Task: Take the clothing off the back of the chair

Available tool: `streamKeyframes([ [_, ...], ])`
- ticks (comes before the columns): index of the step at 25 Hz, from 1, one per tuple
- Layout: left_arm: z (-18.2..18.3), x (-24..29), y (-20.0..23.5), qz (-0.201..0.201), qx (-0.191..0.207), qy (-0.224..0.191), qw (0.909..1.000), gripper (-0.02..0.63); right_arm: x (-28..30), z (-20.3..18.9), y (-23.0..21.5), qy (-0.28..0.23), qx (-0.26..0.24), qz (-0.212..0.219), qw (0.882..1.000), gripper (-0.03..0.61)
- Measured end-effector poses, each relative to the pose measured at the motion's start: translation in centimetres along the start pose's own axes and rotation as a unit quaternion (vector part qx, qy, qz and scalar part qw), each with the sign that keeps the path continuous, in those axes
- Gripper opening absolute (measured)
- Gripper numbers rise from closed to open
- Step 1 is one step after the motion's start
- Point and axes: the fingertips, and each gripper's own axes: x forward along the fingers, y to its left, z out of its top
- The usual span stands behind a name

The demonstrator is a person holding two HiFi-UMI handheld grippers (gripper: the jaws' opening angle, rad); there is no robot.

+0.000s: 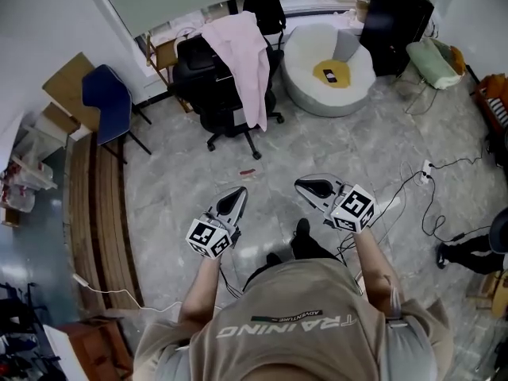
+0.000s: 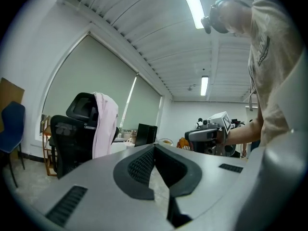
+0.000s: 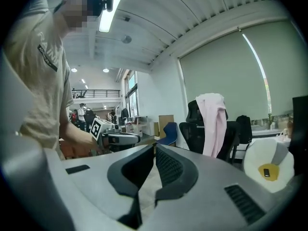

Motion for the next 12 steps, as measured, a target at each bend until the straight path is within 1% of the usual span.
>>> streamKeyframes([
  [3, -0.3, 1.6, 1.4, 0.007, 0.006, 0.013, 0.9999, 0.012, 1.0, -0.2, -2.0, -0.01, 0.008, 0.01, 1.0, 0.038],
  [5, 0.1, 3.2, 2.3, 0.012, 0.01, 0.015, 0.9998, 0.012, 1.5, -0.3, -3.9, -0.016, 0.01, 0.018, 1.0, 0.038],
  [8, 1.7, 6.2, 3.4, 0.023, 0.018, 0.008, 0.9996, 0.012, 1.9, 0.5, -7.8, -0.023, 0.011, 0.021, 0.999, 0.038],
  [12, 4.1, 9.6, 5.9, 0.045, 0.031, 0.001, 0.9985, 0.012, 2.6, 2.8, -12.8, -0.052, -0.004, 0.031, 0.998, 0.038],
])
